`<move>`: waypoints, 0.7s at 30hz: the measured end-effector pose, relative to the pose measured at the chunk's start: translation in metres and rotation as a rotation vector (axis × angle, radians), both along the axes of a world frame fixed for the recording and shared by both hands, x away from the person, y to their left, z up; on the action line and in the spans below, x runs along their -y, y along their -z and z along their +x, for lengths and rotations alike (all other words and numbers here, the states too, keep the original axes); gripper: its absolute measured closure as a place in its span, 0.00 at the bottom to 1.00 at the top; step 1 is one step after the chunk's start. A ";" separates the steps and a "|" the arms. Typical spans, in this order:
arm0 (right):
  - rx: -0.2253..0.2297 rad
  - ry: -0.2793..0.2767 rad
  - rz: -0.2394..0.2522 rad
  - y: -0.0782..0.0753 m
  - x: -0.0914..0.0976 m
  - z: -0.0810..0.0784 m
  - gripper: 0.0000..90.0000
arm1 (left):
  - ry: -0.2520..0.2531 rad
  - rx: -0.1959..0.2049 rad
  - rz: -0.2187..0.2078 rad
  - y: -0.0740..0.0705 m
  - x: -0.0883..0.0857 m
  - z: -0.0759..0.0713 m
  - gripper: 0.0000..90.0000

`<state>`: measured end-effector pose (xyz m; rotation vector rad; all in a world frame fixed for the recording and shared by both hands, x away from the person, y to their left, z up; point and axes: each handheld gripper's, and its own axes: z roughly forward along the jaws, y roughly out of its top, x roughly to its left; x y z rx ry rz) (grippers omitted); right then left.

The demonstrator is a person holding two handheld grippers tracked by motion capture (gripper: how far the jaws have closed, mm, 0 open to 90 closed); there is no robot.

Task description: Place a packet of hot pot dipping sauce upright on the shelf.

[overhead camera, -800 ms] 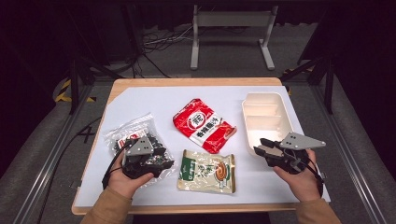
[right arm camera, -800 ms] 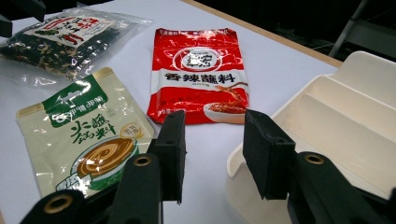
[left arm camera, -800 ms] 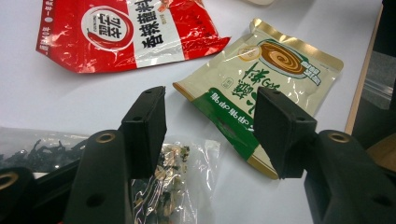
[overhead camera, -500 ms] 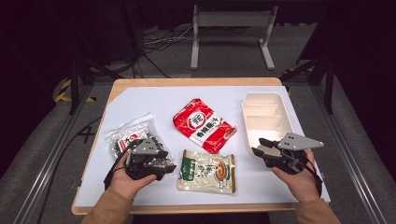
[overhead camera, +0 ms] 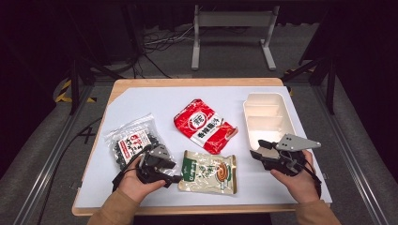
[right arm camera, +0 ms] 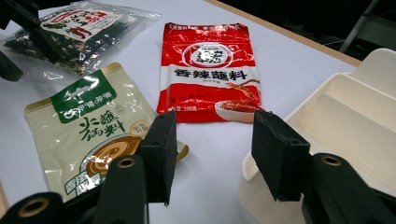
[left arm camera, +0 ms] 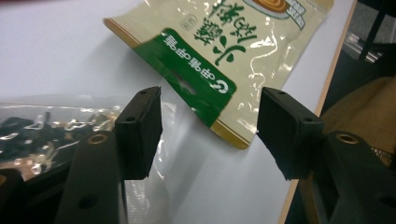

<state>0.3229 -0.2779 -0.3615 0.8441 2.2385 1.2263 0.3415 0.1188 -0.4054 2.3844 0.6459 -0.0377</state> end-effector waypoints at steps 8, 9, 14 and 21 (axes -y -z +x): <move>-0.011 -0.002 0.007 0.001 0.000 -0.001 0.53 | 0.023 -0.044 0.053 0.007 0.007 -0.001 0.49; -0.012 -0.002 0.009 0.001 -0.001 -0.001 0.53 | 0.026 -0.050 0.060 0.007 0.007 -0.001 0.50; -0.016 -0.005 0.010 0.002 -0.002 -0.001 0.51 | 0.030 -0.082 0.092 0.012 0.010 -0.001 0.50; -0.028 -0.007 0.014 0.003 -0.003 0.000 0.49 | 0.041 -0.107 0.118 0.016 0.014 0.001 0.51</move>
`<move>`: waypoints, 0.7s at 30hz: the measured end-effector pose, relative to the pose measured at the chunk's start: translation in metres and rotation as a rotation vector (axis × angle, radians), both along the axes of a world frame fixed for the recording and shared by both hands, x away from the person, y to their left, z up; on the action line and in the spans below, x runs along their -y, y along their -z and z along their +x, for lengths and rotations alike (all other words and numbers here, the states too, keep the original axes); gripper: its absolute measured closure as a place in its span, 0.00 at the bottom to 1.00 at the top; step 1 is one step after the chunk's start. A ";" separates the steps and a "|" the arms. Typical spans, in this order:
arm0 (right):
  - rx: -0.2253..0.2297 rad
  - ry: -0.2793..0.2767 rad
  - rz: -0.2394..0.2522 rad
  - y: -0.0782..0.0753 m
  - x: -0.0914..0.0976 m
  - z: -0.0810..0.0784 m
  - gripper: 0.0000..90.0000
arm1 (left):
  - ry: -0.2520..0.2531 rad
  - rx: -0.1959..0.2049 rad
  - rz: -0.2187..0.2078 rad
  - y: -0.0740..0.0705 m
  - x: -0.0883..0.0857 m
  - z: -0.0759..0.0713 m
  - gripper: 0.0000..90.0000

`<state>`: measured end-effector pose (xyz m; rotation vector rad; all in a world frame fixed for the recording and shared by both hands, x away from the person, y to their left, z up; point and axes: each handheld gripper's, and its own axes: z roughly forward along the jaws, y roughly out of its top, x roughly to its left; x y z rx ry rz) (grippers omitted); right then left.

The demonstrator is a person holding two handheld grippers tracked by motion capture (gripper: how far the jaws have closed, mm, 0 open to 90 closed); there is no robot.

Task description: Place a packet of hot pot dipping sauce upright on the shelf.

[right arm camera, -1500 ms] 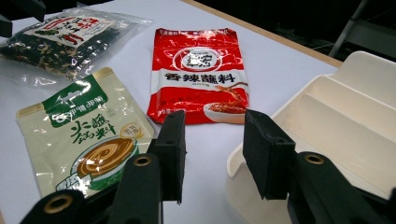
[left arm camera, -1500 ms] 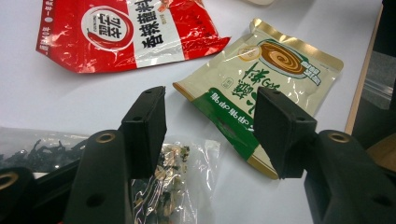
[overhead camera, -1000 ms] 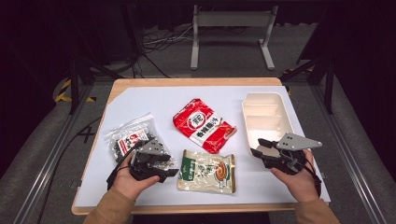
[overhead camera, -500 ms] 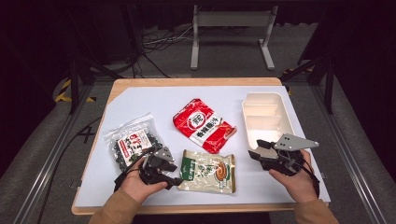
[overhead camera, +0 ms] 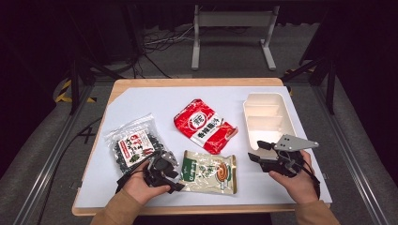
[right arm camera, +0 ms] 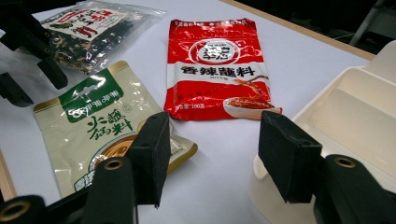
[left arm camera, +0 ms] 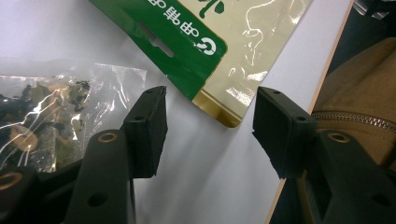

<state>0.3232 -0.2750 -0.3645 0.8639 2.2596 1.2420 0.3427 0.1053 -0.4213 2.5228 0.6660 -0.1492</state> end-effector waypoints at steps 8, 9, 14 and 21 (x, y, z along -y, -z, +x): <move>-0.006 -0.003 -0.001 0.001 -0.001 0.000 0.47 | 0.000 -0.023 0.020 0.004 0.004 0.002 0.51; -0.007 -0.003 0.000 0.001 -0.002 0.000 0.47 | 0.001 -0.024 0.018 0.004 0.005 0.003 0.51; -0.009 -0.004 -0.002 0.002 -0.002 0.001 0.46 | 0.016 -0.027 0.002 0.004 0.007 0.001 0.52; -0.012 -0.005 0.000 0.003 -0.003 0.001 0.45 | 0.021 -0.028 -0.032 0.002 0.009 -0.001 0.55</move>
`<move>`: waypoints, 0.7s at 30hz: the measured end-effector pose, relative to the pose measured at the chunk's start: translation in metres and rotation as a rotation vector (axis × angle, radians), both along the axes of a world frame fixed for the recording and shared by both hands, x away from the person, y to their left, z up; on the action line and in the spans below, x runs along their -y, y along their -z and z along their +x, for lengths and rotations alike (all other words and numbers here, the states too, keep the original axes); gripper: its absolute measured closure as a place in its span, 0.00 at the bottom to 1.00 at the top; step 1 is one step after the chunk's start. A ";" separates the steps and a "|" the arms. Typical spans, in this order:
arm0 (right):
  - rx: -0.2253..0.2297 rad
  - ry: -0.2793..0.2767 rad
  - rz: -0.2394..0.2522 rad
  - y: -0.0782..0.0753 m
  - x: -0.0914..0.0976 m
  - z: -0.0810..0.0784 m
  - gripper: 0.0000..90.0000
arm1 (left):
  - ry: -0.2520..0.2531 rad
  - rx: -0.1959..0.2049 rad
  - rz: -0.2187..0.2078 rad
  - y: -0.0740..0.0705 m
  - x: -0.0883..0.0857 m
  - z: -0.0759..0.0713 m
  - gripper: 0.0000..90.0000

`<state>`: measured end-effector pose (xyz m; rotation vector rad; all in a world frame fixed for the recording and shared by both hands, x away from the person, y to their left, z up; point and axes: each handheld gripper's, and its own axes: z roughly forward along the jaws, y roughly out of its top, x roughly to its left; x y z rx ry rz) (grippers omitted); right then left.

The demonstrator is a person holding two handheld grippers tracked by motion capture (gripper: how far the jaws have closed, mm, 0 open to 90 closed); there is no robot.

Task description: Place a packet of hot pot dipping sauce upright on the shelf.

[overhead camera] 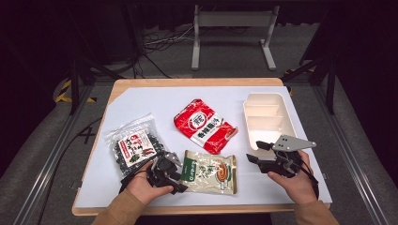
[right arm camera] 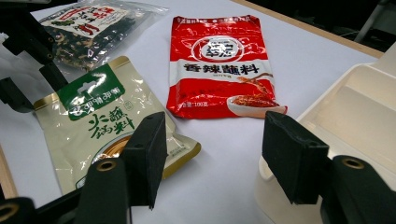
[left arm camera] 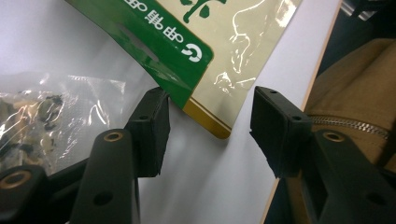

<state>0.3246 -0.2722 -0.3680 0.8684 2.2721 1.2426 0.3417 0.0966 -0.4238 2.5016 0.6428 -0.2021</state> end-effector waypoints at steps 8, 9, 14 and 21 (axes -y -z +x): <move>-0.003 -0.007 -0.003 0.001 -0.002 0.000 0.45 | 0.006 0.008 -0.015 0.004 0.005 0.000 0.63; -0.003 -0.008 -0.003 0.001 -0.002 0.000 0.45 | 0.011 0.001 -0.020 0.005 0.006 0.000 0.63; -0.005 -0.008 -0.002 0.002 -0.002 -0.001 0.45 | 0.014 0.015 -0.027 0.005 0.010 -0.001 0.71; -0.011 -0.010 0.001 0.003 -0.002 -0.001 0.45 | 0.013 0.006 -0.064 0.004 0.011 0.002 0.93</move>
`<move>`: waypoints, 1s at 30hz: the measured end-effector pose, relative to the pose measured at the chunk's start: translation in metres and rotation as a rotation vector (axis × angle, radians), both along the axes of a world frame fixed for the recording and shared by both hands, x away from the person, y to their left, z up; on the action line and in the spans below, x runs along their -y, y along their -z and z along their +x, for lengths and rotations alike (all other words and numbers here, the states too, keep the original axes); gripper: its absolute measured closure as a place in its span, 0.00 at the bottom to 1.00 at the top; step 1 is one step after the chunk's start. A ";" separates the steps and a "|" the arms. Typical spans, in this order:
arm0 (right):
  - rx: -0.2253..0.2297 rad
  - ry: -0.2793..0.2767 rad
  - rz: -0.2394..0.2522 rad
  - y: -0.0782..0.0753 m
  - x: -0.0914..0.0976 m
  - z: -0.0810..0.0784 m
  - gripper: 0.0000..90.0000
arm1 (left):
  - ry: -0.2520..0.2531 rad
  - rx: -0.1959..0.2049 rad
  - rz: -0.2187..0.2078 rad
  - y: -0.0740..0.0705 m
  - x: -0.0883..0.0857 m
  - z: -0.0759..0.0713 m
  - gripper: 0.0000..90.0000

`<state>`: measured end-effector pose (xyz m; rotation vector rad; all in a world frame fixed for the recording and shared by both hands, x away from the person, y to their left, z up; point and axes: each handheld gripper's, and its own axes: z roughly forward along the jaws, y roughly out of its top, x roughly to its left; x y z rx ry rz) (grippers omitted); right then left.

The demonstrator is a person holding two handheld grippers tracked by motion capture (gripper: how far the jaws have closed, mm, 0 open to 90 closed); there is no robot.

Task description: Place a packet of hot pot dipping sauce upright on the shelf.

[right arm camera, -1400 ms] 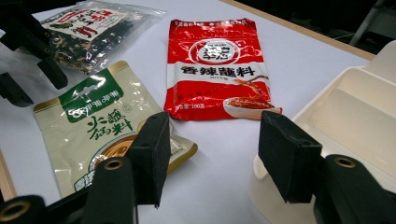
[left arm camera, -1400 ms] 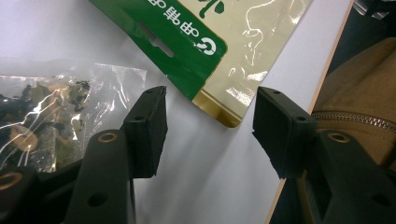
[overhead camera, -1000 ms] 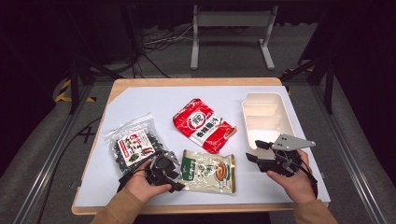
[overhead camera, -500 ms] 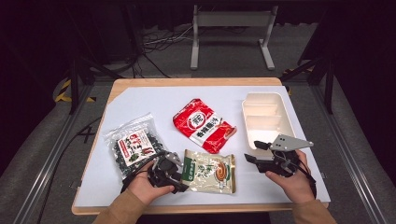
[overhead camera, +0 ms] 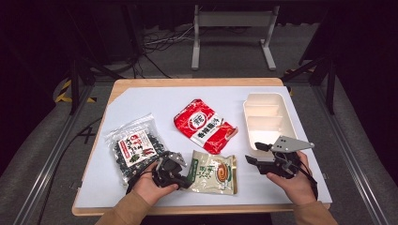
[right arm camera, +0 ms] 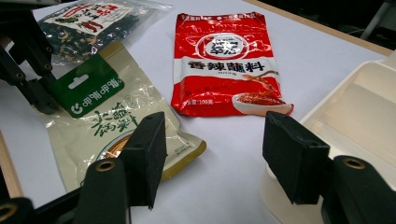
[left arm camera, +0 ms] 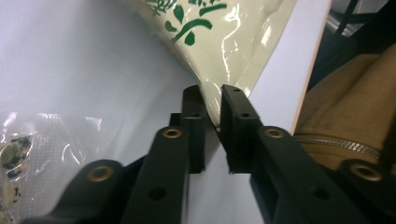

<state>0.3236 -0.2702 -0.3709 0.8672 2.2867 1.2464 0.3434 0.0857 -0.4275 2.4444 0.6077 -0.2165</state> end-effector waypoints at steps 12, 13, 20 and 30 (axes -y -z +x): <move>0.000 0.001 0.003 0.000 0.001 0.000 0.45 | -0.034 0.055 -0.088 -0.023 -0.013 0.000 1.00; 0.000 0.000 0.003 0.000 0.001 0.000 0.45 | -0.042 0.063 -0.100 -0.026 -0.015 -0.001 1.00; 0.004 -0.004 -0.007 -0.001 -0.001 -0.001 0.47 | -0.042 0.118 -0.136 -0.049 -0.027 -0.005 1.00; -0.005 -0.081 -0.027 -0.004 -0.004 -0.002 0.66 | -0.023 0.212 -0.171 -0.079 -0.033 -0.011 1.00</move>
